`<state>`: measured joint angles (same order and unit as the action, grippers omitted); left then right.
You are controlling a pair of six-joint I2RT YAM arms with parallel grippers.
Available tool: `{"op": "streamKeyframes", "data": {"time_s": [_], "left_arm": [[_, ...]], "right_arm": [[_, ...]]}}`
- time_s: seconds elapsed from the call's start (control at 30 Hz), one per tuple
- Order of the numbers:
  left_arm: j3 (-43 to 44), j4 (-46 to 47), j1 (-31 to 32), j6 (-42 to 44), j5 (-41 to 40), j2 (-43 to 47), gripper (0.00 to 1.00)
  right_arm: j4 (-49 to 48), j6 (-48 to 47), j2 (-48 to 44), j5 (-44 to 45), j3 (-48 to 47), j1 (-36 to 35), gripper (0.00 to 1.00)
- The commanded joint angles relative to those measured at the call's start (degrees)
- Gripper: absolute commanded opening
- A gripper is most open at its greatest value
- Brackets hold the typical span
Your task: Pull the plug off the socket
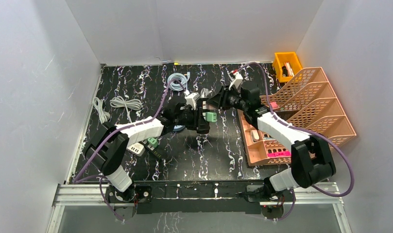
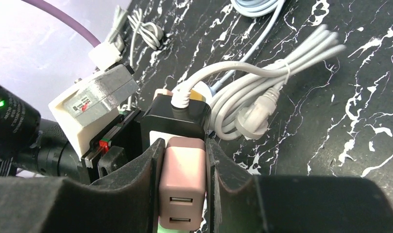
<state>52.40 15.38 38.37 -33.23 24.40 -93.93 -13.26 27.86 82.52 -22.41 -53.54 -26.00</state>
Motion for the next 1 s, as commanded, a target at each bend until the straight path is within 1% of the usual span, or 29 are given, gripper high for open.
{"op": "streamKeyframes", "data": {"time_s": [0.0,0.07,0.13,0.2,0.27,0.3,0.33,0.37,0.43,0.5,0.6,0.77,0.8,0.83,0.9,0.97], "left_arm": [[1.72,-7.38,-6.18,0.94,-5.23,-0.67,0.0],[1.75,-6.59,-7.93,-0.49,-4.48,-1.81,0.0],[2.29,-6.65,-8.61,-1.17,-4.73,-2.62,0.0],[3.28,-7.12,-8.75,-1.26,-5.26,-3.45,0.0],[4.22,-7.43,-8.99,-1.21,-5.41,-3.98,0.0],[4.78,-7.46,-9.2,-1.04,-5.37,-4.1,0.0],[5.12,-7.34,-9.3,-0.78,-5.22,-4.07,0.0],[5.47,-7.04,-9.28,-0.32,-5.02,-3.96,0.0],[6.25,-6.73,-9.29,0.83,-4.75,-3.51,0.0],[7.32,-7.12,-9.36,1.94,-4.83,-3.13,0.0],[8.37,-7.76,-9.74,3.08,-5.11,-2.45,0.0],[8.59,-7.68,-9.81,3.57,-4.62,-1.94,0.0],[8.59,-7.72,-9.85,3.53,-4.4,-1.98,0.0],[8.59,-7.77,-9.81,3.54,-4.08,-2.01,0.0],[8.47,-7.88,-9.83,3.44,-3.85,-1.89,0.0],[8.22,-7.99,-9.82,3.44,-3.88,-1.55,0.0]], "right_arm": [[-11.42,4.49,-6.04,-14.15,3.36,3.88,0.0],[-5.36,2.04,-6.19,-12.26,3.48,3.85,0.0],[-0.01,-1.3,-6.92,-7.19,3.99,3.31,0.0],[5.1,-4.7,-8.46,1.09,4.15,1.36,0.0],[8.96,-7.28,-9.97,11.41,4.1,-1.14,0.0],[9.82,-7.73,-10.47,14.37,4.49,-1.51,0.0],[9.51,-7.41,-10.68,15.54,5.29,-1.54,0.0],[8.68,-7.01,-10.67,15.34,6.3,-1.14,0.0],[6.65,-5.26,-9.45,10.51,8.22,0.34,0.0],[4.02,-2.99,-5.86,4.37,9.93,1.38,0.0],[1.54,-0.68,-0.16,-1.25,10.73,1.93,0.0],[-2.03,0.43,7.05,-4.41,9.22,2.01,0.0],[-2.22,0.44,8.35,-4.93,8.45,2.11,0.06],[-2.4,0.38,9.49,-5.33,7.51,2.07,0.16],[-3.65,0.48,11.07,-6.32,6.39,2.05,0.31],[-4.53,0.34,11.91,-6.67,5.38,2.08,0.48]]}}
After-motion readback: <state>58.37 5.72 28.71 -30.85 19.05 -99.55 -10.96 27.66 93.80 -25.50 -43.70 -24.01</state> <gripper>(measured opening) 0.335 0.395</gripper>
